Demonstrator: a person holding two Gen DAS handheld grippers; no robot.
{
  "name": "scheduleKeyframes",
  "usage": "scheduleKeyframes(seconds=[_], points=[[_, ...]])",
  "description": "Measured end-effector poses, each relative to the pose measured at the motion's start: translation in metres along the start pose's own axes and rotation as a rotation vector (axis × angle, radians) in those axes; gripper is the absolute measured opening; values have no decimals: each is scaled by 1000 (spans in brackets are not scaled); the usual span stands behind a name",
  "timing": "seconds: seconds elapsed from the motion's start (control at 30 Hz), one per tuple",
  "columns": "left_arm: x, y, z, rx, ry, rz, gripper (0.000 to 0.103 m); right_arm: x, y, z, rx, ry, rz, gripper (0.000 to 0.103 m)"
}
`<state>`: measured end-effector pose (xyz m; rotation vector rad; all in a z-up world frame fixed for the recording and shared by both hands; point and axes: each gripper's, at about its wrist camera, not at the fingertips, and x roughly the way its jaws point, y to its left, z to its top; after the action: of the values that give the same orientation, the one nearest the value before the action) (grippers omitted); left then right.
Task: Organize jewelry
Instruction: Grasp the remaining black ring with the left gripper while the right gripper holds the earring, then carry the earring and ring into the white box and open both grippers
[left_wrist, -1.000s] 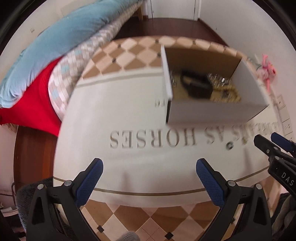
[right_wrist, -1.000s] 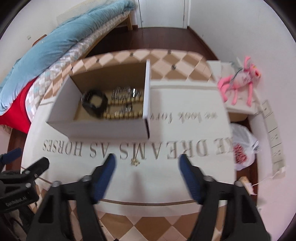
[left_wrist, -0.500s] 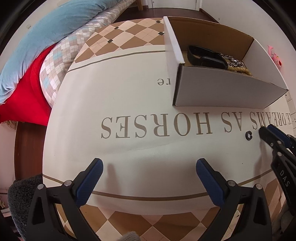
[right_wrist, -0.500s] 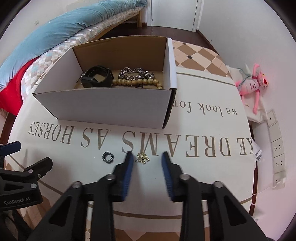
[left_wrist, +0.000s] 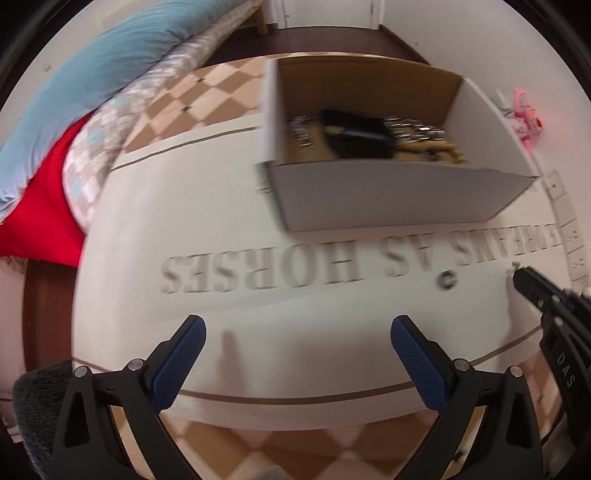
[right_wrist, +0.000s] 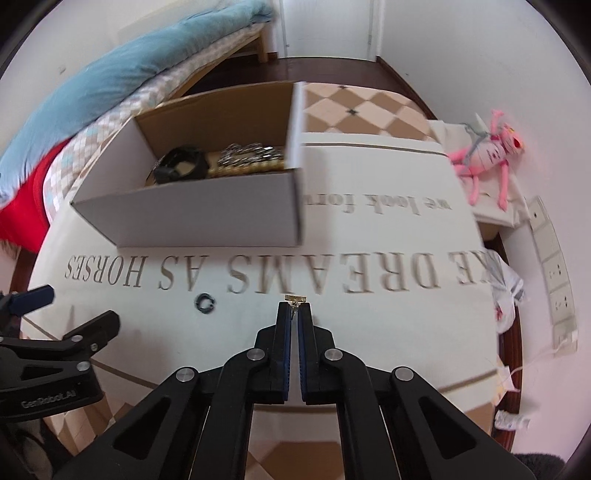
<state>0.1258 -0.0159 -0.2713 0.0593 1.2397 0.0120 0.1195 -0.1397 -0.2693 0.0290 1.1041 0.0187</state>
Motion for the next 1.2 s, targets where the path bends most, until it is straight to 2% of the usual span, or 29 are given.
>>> scheduleKeyframes(seconds=[0.17, 0.23, 0.3, 0.43, 0.77, 0.93, 1.2], points=[[3, -36, 7, 16, -8, -86, 101, -7, -27, -5, 73, 2, -15, 3], [4, -50, 9, 39, -16, -96, 92, -8, -35, -8, 95, 4, -21, 3], [6, -61, 9, 61, -15, -99, 78, -7, -42, -9, 115, 6, -28, 3], [10, -77, 11, 88, -22, -91, 69, -7, -53, -10, 142, 5, -30, 3], [10, -90, 23, 140, -61, -101, 10, -7, -61, -8, 171, -5, -30, 4], [7, -72, 16, 116, -59, -99, 10, -13, -53, -9, 161, -11, -20, 4], [-10, -16, -4, 21, -62, -37, 10, -13, -3, -18, 110, 24, 22, 4]])
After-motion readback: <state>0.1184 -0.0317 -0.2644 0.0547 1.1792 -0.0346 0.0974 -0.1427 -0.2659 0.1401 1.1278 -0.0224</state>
